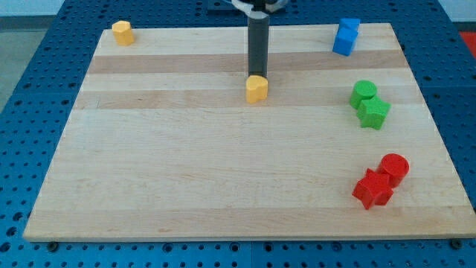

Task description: Push the yellow heart closer to the red star

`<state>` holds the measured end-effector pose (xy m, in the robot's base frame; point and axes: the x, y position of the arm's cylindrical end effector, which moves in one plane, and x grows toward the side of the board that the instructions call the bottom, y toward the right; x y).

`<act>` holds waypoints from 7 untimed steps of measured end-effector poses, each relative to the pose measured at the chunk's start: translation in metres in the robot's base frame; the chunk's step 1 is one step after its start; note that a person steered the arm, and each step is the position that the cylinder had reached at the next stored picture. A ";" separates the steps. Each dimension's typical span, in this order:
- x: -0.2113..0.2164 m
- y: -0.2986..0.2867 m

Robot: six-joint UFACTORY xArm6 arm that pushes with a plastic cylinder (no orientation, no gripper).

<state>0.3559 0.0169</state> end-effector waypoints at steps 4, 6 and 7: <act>0.104 -0.072; 0.123 -0.049; 0.123 -0.039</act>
<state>0.4791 -0.0217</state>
